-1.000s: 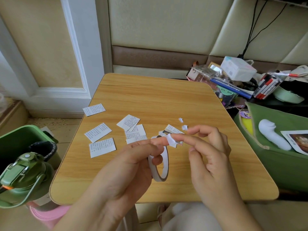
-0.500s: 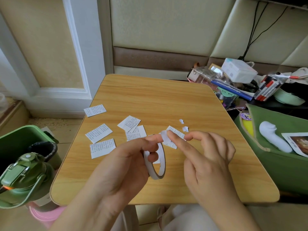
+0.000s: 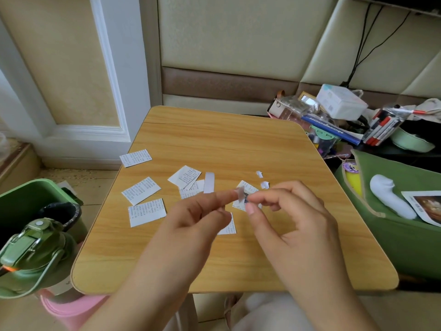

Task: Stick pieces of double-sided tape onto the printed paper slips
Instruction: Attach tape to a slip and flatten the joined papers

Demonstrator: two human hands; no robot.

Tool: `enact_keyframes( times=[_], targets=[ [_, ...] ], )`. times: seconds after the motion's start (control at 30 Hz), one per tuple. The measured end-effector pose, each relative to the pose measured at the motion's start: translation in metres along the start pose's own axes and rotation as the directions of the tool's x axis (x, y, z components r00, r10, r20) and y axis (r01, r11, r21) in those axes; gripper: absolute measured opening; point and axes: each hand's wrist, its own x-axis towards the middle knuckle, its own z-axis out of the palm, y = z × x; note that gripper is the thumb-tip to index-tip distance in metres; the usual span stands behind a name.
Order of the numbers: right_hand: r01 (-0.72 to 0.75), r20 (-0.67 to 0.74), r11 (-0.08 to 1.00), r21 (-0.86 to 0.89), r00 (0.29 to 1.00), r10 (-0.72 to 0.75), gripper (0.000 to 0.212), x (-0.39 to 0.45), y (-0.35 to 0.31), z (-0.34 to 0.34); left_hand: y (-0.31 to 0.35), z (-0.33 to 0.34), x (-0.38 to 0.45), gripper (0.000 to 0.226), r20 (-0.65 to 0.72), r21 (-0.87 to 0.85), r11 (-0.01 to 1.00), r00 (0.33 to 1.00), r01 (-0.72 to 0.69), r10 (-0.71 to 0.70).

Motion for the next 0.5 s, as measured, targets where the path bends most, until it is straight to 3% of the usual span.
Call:
enact_keyframes(
  times=[0.2,0.5],
  targets=[
    [-0.077,-0.030,0.995,0.065,0.996,0.079,0.012,0.0040,-0.0081,0.0024,0.0031,0.0015,-0.0036,0.030,0.014,0.101,0.990,0.995,-0.101,0.100],
    [-0.138,0.013,0.980,0.142,0.990,0.137,0.011,0.0068,-0.0086,-0.0002,0.0092,0.0037,-0.0070,0.037,0.023,0.115,0.987,0.993,-0.116,0.114]
  ],
)
